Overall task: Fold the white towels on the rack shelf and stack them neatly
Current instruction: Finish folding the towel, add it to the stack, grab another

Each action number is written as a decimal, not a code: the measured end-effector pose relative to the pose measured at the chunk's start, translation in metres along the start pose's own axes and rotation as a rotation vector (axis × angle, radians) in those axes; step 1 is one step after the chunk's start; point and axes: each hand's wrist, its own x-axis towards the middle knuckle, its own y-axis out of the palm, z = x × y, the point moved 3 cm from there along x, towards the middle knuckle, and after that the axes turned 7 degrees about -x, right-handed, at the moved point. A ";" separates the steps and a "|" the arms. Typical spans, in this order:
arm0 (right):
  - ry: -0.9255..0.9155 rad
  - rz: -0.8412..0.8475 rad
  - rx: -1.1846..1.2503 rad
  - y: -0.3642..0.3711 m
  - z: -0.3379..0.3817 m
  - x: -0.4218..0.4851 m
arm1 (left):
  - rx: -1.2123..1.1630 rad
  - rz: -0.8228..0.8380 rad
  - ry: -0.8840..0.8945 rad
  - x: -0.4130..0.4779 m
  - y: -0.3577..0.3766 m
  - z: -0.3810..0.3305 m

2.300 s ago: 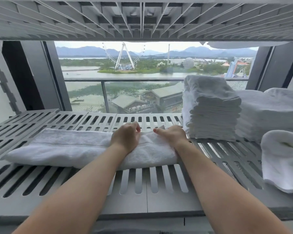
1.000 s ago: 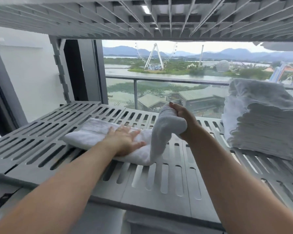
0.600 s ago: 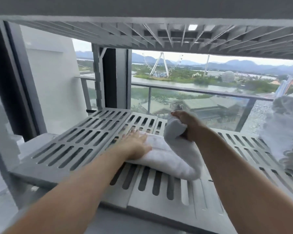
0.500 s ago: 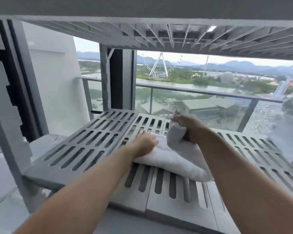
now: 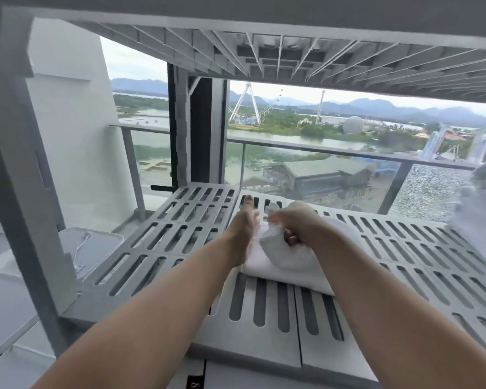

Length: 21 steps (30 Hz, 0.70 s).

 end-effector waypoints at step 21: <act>-0.446 -0.205 -0.731 0.045 -0.024 -0.023 | 0.026 -0.060 0.139 0.019 0.002 -0.036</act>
